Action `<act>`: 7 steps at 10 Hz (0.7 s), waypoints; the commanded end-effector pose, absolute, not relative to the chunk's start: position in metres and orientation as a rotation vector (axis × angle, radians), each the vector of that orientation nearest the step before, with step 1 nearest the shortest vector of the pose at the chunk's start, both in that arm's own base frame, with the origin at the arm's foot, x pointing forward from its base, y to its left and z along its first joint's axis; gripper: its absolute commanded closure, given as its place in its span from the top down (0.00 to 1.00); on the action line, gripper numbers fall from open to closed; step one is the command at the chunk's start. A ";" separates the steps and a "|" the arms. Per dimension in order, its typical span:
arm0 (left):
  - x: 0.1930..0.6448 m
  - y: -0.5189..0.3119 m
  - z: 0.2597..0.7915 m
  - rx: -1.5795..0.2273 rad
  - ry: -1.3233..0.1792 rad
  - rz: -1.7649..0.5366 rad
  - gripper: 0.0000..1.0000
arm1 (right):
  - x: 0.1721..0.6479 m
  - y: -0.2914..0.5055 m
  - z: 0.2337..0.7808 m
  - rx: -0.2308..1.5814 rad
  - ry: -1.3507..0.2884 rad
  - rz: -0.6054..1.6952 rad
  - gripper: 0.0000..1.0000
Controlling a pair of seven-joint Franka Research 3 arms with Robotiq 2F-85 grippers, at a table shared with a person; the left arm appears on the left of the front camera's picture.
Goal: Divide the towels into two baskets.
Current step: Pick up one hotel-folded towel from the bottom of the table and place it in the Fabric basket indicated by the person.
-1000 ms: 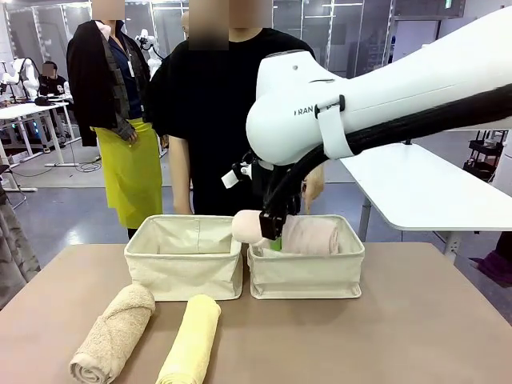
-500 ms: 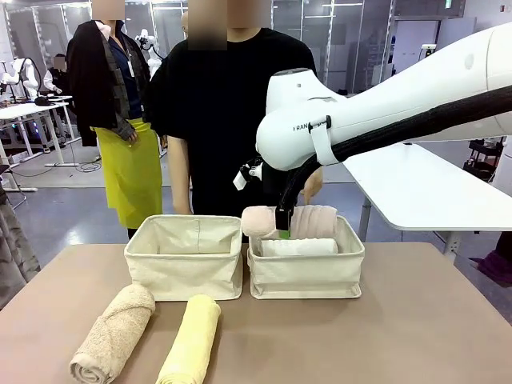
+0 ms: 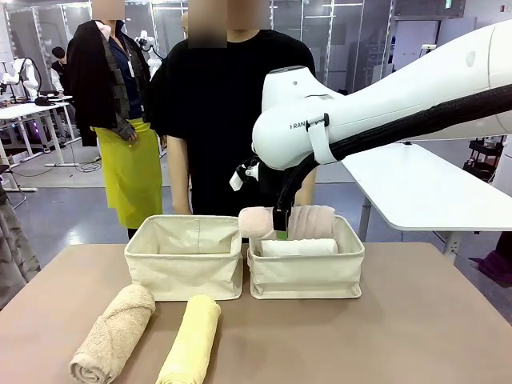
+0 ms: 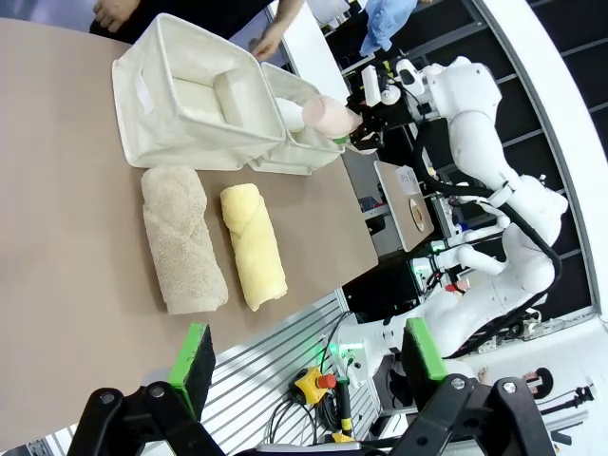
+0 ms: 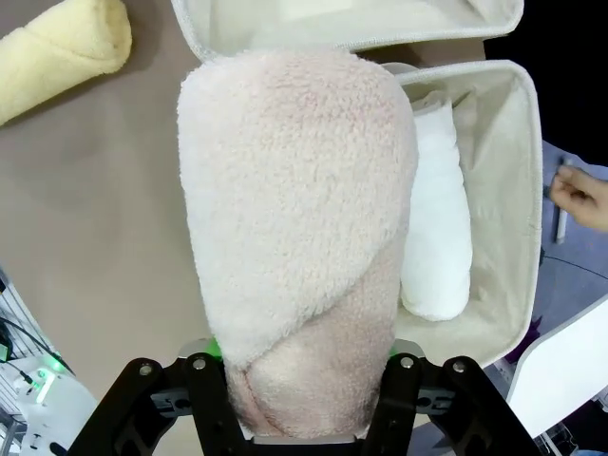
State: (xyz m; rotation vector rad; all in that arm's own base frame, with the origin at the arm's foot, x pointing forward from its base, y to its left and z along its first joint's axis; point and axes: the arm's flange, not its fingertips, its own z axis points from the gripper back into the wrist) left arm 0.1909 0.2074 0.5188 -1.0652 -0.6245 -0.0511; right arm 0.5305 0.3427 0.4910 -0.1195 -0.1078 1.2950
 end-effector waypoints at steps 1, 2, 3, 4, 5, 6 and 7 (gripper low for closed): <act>0.188 0.208 0.521 -1.079 -0.632 -0.058 1.00 | 0.556 0.338 0.482 -0.063 -0.070 1.374 0.56; 0.188 0.208 0.521 -1.079 -0.632 -0.058 1.00 | 0.567 0.340 0.471 -0.040 -0.036 1.391 0.56; 0.188 0.208 0.521 -1.079 -0.632 -0.058 1.00 | 0.578 0.337 0.462 -0.022 -0.019 1.388 0.56; 0.188 0.208 0.521 -1.079 -0.632 -0.058 1.00 | 0.585 0.335 0.456 -0.014 -0.004 1.384 0.56; 0.188 0.208 0.521 -1.079 -0.632 -0.058 1.00 | 0.590 0.331 0.451 -0.004 0.008 1.384 0.56; 0.188 0.208 0.521 -1.079 -0.632 -0.058 1.00 | 0.598 0.324 0.445 -0.001 0.021 1.362 0.56; 0.188 0.208 0.521 -1.079 -0.632 -0.058 1.00 | 0.603 0.319 0.439 0.023 0.036 1.367 0.56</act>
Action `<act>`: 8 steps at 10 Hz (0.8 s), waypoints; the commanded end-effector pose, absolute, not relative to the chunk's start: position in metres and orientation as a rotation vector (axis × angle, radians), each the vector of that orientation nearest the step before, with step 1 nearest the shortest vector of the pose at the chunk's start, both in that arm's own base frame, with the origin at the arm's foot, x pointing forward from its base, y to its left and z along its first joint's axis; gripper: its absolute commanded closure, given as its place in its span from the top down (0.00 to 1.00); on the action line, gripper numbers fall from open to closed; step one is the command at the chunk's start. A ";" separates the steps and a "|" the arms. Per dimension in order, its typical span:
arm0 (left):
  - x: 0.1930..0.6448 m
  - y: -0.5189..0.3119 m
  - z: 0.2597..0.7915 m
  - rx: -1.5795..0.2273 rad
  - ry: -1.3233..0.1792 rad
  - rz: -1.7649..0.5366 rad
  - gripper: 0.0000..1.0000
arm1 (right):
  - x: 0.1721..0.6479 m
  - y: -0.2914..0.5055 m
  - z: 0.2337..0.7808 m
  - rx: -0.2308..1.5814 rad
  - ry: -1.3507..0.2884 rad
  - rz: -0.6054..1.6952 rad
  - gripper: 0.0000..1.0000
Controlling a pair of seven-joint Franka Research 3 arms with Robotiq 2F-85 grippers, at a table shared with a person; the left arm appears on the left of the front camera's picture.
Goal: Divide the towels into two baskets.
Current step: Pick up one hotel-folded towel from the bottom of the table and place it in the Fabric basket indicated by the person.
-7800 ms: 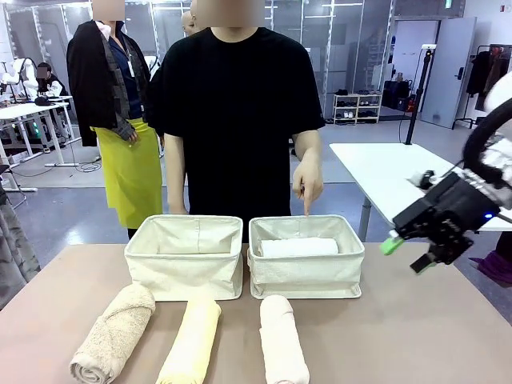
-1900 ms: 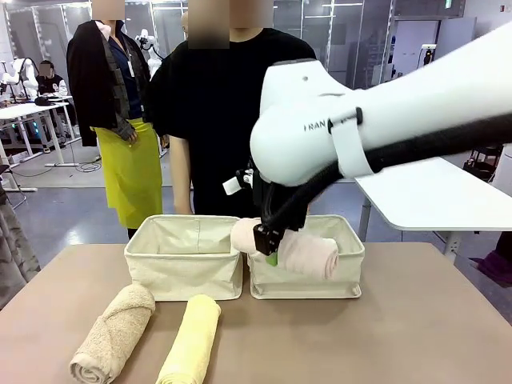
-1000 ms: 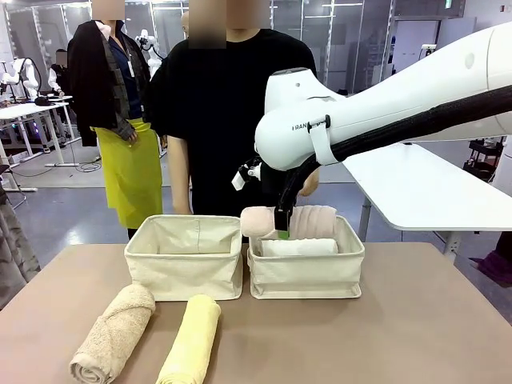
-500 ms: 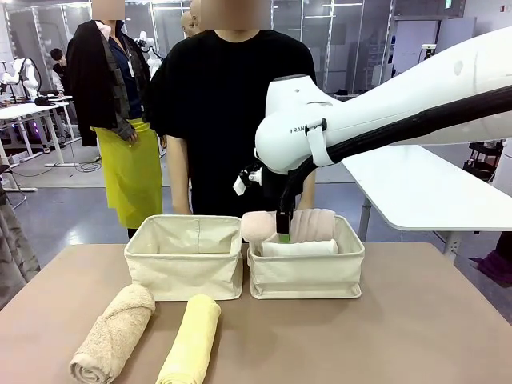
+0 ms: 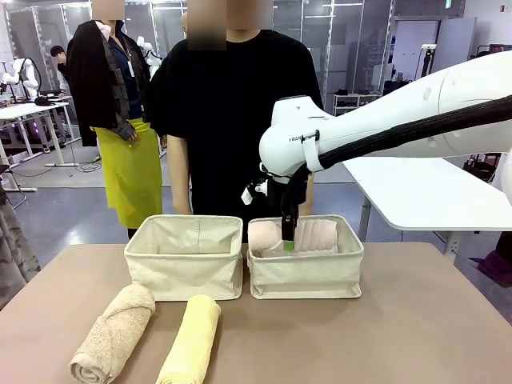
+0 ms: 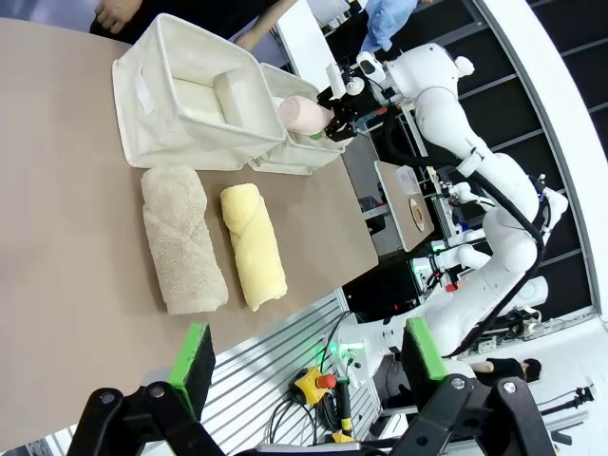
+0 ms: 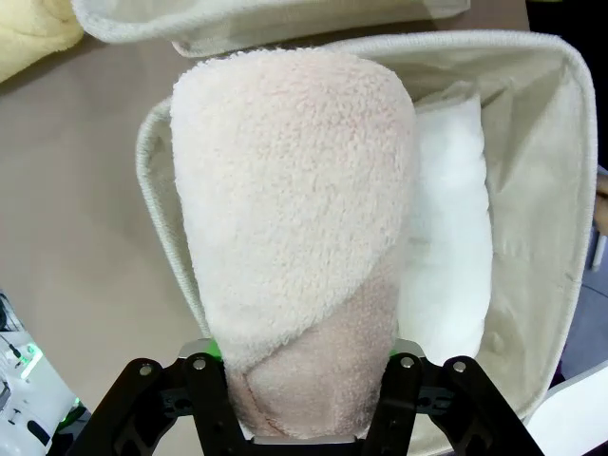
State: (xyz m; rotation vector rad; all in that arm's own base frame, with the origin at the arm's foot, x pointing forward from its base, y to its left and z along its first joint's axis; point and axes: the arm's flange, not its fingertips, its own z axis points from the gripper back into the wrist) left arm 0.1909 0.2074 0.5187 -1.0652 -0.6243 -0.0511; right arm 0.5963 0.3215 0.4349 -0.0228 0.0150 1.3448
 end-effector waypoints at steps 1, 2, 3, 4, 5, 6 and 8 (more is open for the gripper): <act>0.188 0.208 0.521 -1.079 -0.632 -0.058 1.00 | 0.609 0.314 0.433 0.031 0.051 1.362 0.56; 0.188 0.208 0.521 -1.079 -0.632 -0.058 1.00 | 0.615 0.309 0.427 0.024 0.063 1.351 0.56; 0.188 0.208 0.521 -1.079 -0.632 -0.058 1.00 | 0.621 0.305 0.422 0.041 0.070 1.358 0.56; 0.188 0.208 0.521 -1.079 -0.632 -0.058 1.00 | 0.623 0.303 0.419 0.048 0.071 1.355 0.56; 0.188 0.208 0.521 -1.079 -0.632 -0.058 1.00 | 0.625 0.301 0.417 0.050 0.066 1.351 0.56; 0.188 0.208 0.521 -1.079 -0.632 -0.058 1.00 | 0.626 0.300 0.417 0.053 0.059 1.349 0.81; 0.188 0.208 0.521 -1.079 -0.632 -0.058 1.00 | 0.625 0.298 0.418 0.048 0.052 1.353 1.00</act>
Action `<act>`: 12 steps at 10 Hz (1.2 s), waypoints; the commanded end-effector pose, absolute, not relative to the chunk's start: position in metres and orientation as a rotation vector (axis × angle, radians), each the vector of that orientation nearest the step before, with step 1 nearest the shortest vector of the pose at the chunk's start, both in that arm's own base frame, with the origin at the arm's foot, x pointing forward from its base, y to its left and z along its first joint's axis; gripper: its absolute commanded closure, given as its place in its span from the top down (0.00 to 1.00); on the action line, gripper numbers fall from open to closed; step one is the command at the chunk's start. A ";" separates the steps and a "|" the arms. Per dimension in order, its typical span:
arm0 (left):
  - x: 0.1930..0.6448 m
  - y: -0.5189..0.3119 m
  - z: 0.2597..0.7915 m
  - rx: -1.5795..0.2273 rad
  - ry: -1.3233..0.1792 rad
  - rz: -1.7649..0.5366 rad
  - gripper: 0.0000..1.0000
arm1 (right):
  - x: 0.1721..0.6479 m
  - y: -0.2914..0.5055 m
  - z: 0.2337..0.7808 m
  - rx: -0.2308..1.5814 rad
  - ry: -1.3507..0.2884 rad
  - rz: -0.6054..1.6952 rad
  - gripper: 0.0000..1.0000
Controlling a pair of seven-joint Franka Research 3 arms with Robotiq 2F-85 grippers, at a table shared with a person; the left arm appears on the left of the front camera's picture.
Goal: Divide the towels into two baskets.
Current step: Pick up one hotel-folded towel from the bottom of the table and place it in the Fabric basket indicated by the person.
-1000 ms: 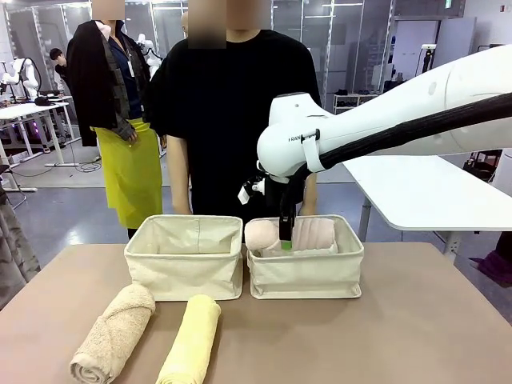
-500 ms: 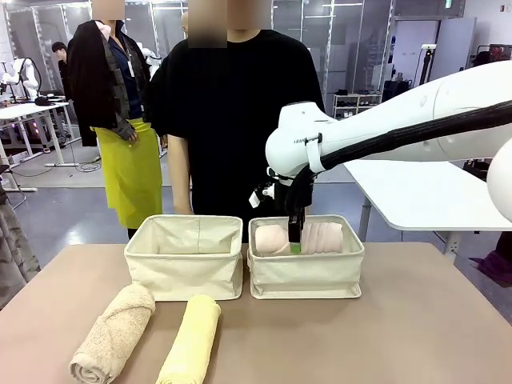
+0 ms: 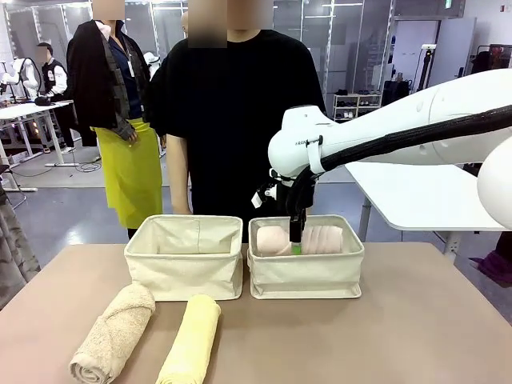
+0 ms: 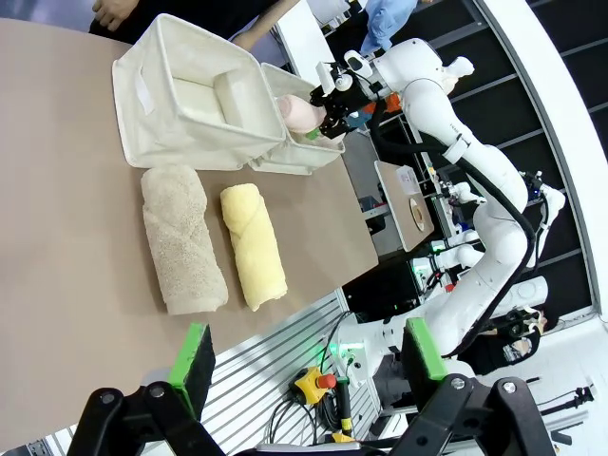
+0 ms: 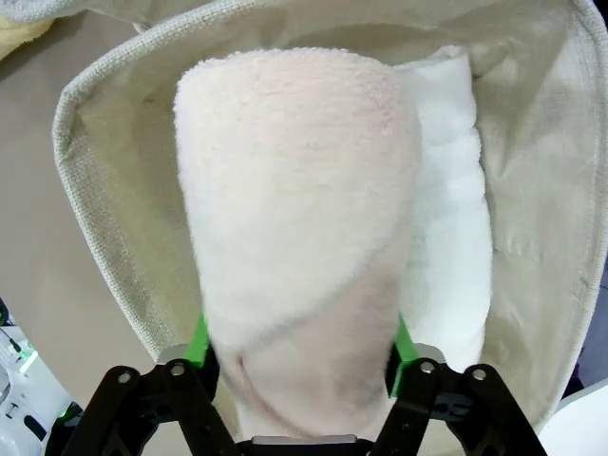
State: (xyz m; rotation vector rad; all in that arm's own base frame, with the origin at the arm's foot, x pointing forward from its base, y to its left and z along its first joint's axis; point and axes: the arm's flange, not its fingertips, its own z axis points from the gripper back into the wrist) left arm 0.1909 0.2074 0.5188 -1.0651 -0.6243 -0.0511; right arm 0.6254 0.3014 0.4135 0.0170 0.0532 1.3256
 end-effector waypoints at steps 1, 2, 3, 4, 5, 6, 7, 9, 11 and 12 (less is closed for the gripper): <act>0.188 0.208 0.521 -1.079 -0.632 -0.058 1.00 | 0.625 0.298 0.418 0.046 0.052 1.353 1.00; 0.188 0.208 0.521 -1.079 -0.632 -0.058 1.00 | 0.625 0.297 0.420 0.052 0.051 1.355 1.00; 0.188 0.208 0.521 -1.079 -0.632 -0.058 1.00 | 0.623 0.297 0.423 0.048 0.041 1.360 1.00; 0.188 0.208 0.521 -1.079 -0.632 -0.058 1.00 | 0.621 0.296 0.425 0.046 0.035 1.364 1.00; 0.188 0.208 0.521 -1.079 -0.632 -0.058 1.00 | 0.619 0.295 0.426 0.044 0.023 1.360 1.00; 0.188 0.208 0.521 -1.079 -0.632 -0.058 1.00 | 0.617 0.291 0.422 -0.020 0.021 1.296 1.00; 0.188 0.208 0.521 -1.079 -0.632 -0.058 1.00 | 0.627 0.302 0.423 0.018 0.034 1.333 1.00; 0.188 0.208 0.521 -1.079 -0.632 -0.058 1.00 | 0.627 0.302 0.423 0.018 0.034 1.333 1.00; 0.188 0.208 0.521 -1.079 -0.632 -0.058 1.00 | 0.627 0.302 0.423 0.018 0.034 1.333 1.00; 0.188 0.208 0.521 -1.079 -0.632 -0.058 1.00 | 0.627 0.302 0.423 0.018 0.034 1.333 1.00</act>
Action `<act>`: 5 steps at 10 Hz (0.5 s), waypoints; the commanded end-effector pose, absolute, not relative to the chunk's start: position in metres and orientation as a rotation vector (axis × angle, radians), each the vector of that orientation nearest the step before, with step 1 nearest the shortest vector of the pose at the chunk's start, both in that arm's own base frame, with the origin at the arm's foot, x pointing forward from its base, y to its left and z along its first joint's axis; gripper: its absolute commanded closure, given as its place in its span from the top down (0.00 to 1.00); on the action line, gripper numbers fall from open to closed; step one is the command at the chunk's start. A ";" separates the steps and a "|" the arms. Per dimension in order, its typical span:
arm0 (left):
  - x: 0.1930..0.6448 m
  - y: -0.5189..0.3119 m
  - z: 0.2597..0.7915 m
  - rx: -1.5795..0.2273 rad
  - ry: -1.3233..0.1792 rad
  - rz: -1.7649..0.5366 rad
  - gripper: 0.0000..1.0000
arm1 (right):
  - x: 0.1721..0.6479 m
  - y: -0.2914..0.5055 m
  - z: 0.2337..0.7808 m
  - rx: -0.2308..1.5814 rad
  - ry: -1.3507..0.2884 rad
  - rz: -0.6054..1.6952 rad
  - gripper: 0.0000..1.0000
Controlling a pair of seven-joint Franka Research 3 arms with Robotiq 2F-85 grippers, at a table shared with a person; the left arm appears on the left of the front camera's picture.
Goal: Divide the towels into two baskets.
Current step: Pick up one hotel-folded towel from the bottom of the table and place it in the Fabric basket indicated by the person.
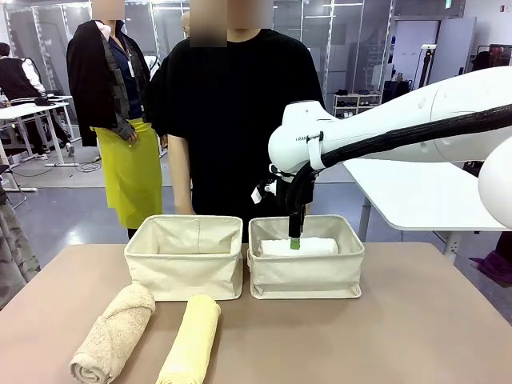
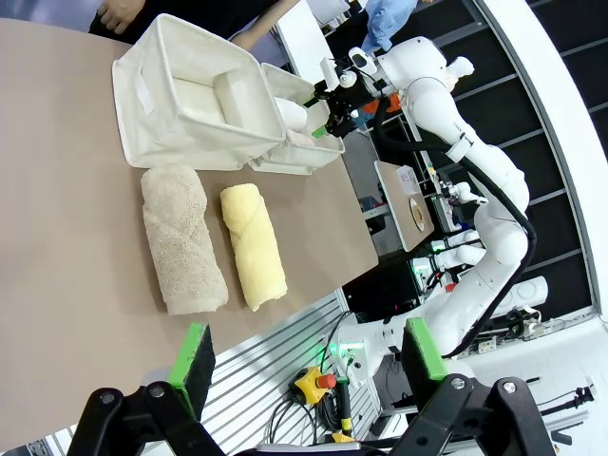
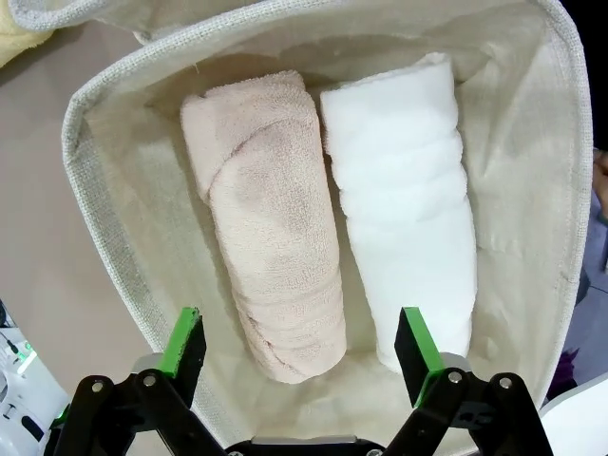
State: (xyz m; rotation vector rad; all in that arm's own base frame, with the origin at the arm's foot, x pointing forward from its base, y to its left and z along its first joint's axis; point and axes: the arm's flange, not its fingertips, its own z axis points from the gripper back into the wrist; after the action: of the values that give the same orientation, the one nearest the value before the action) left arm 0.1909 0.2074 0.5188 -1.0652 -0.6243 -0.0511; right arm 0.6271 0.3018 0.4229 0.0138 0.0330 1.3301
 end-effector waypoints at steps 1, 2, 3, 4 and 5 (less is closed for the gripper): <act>0.188 0.208 0.521 -1.079 -0.632 -0.058 1.00 | 0.627 0.302 0.423 0.018 0.034 1.333 1.00; 0.188 0.208 0.521 -1.079 -0.632 -0.058 1.00 | 0.627 0.302 0.423 0.018 0.034 1.333 1.00; 0.188 0.208 0.521 -1.079 -0.632 -0.058 1.00 | 0.627 0.302 0.423 0.018 0.034 1.333 1.00; 0.188 0.208 0.521 -1.079 -0.632 -0.058 1.00 | 0.627 0.302 0.423 0.018 0.034 1.333 1.00; 0.188 0.208 0.521 -1.079 -0.632 -0.058 1.00 | 0.627 0.302 0.423 0.014 0.033 1.330 1.00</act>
State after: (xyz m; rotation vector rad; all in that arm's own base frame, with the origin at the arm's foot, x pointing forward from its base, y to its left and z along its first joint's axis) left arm 0.1909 0.2074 0.5188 -1.0651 -0.6243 -0.0511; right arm 0.6271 0.3018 0.4229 0.0138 0.0331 1.3301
